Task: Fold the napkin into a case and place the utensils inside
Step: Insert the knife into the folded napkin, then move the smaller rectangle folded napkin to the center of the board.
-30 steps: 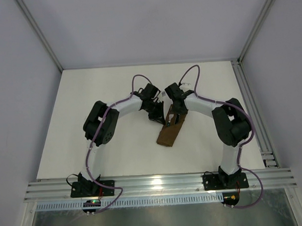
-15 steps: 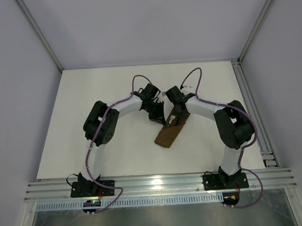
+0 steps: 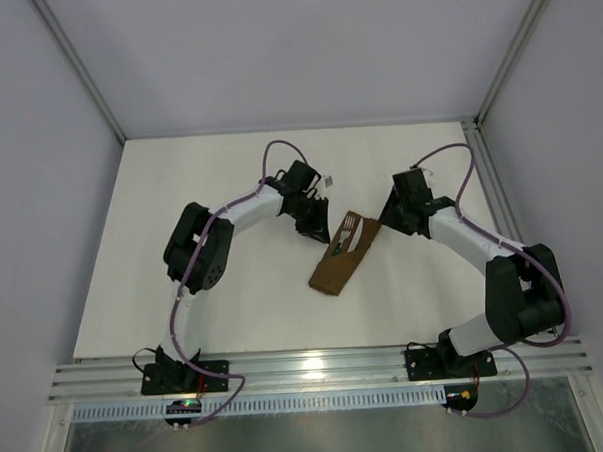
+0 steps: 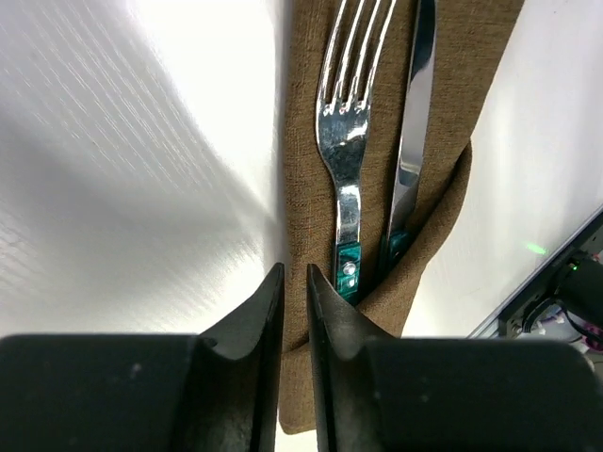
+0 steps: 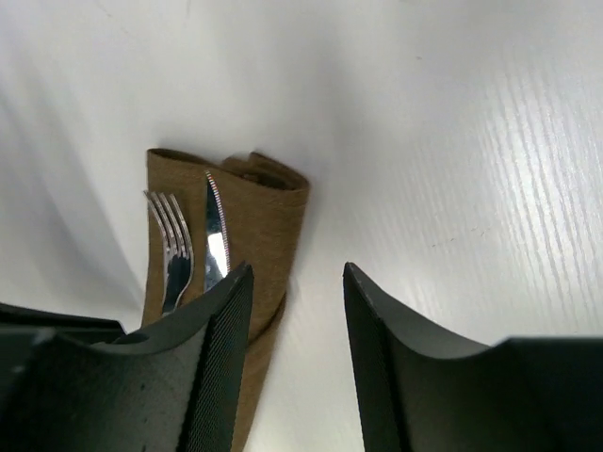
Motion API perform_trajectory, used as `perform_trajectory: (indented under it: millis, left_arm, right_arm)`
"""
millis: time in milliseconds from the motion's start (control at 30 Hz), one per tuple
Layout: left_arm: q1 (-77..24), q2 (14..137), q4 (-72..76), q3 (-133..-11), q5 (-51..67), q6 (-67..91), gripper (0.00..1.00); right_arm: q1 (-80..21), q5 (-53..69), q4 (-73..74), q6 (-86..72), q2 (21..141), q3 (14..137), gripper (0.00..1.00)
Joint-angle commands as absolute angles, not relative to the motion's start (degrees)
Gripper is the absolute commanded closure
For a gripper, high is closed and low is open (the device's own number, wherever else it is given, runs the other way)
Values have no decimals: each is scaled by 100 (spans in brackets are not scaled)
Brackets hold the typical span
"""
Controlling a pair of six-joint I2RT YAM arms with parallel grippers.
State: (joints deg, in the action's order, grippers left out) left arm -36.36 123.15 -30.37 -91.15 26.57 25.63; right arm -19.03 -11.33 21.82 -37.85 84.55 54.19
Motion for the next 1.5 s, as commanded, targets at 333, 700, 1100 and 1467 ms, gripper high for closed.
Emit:
perform_trajectory:
  millis: [333, 700, 1100, 1467]
  left_arm:
    - [-3630, 11233, -4104, -9264, 2039, 1055, 83]
    - [-3411, 10758, -4447, -8939, 2100, 703, 83]
    - [-3032, 10565, -4465, -8807, 2250, 712, 83]
    - [-2971, 10494, -4447, -8745, 2285, 721, 83]
  right_arm:
    - [-949, 1335, 423, -3655, 8955, 4615, 57]
    - [-923, 1608, 255, -3806, 8307, 3763, 47]
    - [-1380, 1802, -457, -4104, 8235, 3146, 46]
    - [-1380, 1635, -896, -4280, 8762, 3190, 75]
